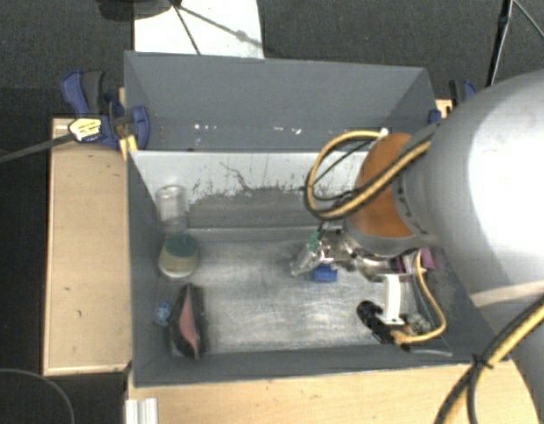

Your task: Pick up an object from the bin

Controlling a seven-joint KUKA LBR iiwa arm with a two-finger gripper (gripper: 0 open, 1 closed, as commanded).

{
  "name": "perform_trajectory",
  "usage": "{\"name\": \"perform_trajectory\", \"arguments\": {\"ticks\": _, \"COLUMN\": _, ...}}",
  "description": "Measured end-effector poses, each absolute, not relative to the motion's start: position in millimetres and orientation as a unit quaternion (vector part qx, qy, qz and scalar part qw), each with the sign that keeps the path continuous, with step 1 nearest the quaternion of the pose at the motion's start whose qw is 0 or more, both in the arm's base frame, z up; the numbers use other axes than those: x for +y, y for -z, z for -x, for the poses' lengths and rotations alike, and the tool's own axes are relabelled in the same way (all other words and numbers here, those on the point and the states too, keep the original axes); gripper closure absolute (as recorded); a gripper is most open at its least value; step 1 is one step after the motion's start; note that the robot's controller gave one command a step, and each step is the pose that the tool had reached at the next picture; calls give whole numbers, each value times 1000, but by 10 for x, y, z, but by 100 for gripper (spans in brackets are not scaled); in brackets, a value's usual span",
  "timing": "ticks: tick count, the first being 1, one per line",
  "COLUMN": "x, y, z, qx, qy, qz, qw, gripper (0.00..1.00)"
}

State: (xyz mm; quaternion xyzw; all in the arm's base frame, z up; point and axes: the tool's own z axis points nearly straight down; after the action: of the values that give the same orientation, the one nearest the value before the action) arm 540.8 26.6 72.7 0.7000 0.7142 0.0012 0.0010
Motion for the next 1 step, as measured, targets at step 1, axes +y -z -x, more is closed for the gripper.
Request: {"name": "perform_trajectory", "arguments": {"ticks": 1, "x": 257, "y": -759, "z": -5435, "qx": 715, "qy": -3, "qz": -699, "qw": 5, "gripper": 100}}
